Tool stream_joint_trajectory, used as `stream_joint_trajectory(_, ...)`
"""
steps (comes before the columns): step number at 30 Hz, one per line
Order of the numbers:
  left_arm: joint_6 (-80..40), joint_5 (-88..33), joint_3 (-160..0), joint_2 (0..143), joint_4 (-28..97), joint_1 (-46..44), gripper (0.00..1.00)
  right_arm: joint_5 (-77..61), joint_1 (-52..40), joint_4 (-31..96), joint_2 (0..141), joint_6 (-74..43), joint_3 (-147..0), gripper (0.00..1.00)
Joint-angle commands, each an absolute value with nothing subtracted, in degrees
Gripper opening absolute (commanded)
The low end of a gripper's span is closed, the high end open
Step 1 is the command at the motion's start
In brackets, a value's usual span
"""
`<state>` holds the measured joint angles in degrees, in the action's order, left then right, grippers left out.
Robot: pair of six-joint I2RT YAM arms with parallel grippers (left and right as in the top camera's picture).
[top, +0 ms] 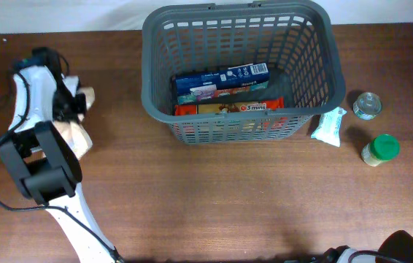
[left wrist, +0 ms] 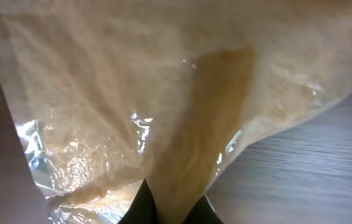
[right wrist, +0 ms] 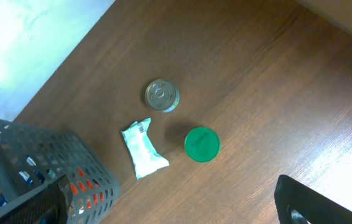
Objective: Pack container
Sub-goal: 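Grasp the beige rice bag with the left gripper and lift it, then carry the rice bag into the basket and release it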
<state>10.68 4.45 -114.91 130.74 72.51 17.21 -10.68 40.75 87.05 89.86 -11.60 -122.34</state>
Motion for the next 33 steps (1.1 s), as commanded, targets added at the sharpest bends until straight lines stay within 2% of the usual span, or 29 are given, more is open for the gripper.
stream_joint_trajectory(1, 10.79, 2.5, -125.29, 124.18, 74.67, 16.56, 0.02, -11.38, 40.91, 87.11, 90.06, -11.44, -122.52, 0.99)
stream_joint_trajectory(5, 12.03, 1.32, -133.75, 118.58, 75.68, 14.68, 0.02, -11.38, 40.91, 87.11, 90.06, -11.44, -122.52, 0.99)
stream_joint_trajectory(10, 23.88, -11.16, -139.72, 111.09, 72.93, 8.93, 0.01, -11.38, 40.91, 87.11, 90.06, -11.44, -122.52, 0.99)
stream_joint_trajectory(12, 29.04, -13.28, -140.64, 108.12, 71.11, 4.73, 0.02, -11.38, 40.91, 87.11, 90.06, -11.44, -122.52, 0.99)
stream_joint_trajectory(20, 60.16, -8.38, -140.77, 101.75, 70.72, -18.52, 0.02, -11.38, 40.91, 87.11, 90.06, -11.44, -122.52, 0.99)
stream_joint_trajectory(26, 64.58, -8.1, -139.65, 106.3, 70.74, -29.15, 0.02, -11.38, 40.91, 87.11, 90.06, -11.44, -122.52, 0.99)
stream_joint_trajectory(33, 65.23, -7.64, -139.59, 117.51, 70.5, -32.73, 0.02, -11.38, 40.91, 87.11, 90.06, -11.44, -122.52, 0.99)
